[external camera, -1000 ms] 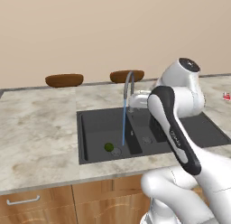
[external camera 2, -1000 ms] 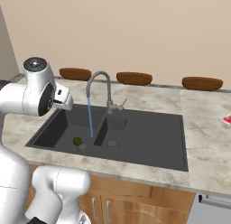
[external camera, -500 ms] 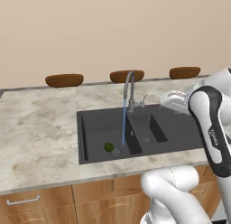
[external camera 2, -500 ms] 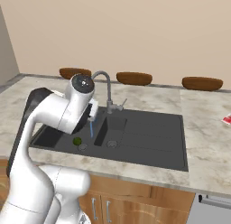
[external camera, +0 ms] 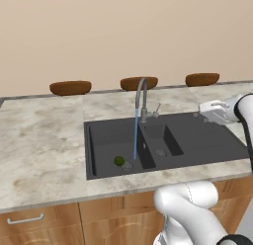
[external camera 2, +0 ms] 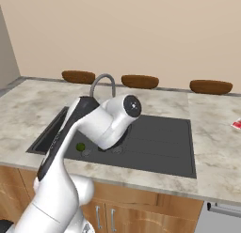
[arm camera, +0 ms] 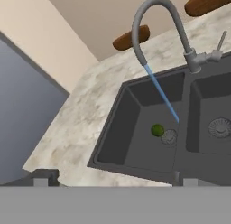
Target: Turn on the sink faucet. Then move the lime from the counter to the sink. Turn off the sink. Move the vegetable from the sink to the pot next to the stove. Finally move the pot to the rear right burner.
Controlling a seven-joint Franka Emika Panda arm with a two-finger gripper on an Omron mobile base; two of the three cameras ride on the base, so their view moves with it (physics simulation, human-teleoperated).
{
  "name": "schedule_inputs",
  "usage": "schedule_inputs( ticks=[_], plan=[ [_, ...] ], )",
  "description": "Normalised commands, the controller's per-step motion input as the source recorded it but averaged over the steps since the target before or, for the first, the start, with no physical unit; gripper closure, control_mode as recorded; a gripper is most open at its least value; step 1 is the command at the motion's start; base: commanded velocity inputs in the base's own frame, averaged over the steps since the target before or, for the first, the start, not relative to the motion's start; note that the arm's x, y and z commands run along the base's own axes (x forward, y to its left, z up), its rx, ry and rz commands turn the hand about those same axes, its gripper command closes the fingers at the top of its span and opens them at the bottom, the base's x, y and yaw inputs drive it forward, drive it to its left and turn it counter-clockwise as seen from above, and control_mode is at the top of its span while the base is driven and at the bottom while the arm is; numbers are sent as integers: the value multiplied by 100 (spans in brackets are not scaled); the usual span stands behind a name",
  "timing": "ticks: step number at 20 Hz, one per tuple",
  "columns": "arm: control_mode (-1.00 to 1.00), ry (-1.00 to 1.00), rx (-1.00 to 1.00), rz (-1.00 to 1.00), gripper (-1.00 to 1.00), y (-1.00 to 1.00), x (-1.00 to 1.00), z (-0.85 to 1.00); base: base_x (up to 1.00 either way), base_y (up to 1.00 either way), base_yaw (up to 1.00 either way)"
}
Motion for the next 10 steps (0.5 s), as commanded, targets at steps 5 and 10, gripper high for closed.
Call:
schedule_inputs(
  ticks=[5,10],
  plan=[
    [-100,-12,-1,13,-100,-21,49,-17,0,0,0],
    [-100,-10,-1,13,-100,-16,58,-29,0,0,0]
  ],
)
